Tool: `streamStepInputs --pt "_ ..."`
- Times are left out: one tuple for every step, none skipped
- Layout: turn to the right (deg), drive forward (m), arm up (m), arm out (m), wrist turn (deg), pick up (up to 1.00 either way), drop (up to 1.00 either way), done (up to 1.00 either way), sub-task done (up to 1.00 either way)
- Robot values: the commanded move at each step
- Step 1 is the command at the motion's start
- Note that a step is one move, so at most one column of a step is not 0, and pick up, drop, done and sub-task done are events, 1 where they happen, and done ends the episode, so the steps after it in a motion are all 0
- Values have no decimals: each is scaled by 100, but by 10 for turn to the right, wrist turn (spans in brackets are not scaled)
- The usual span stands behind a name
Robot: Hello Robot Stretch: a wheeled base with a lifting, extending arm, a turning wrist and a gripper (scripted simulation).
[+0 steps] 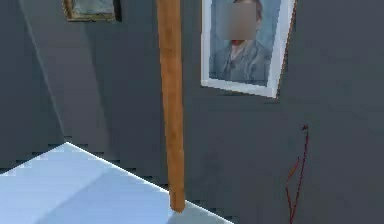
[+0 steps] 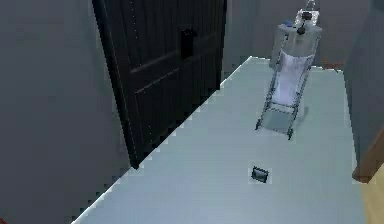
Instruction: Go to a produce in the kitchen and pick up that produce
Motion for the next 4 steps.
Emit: streamStepInputs --pt "450 0 0 0 0 0 0 0 0" --pt "450 0 0 0 0 0 0 0 0" --pt "450 0 0 0 0 0 0 0 0" --pt "0 25 0 0 0 0 0 0 0"
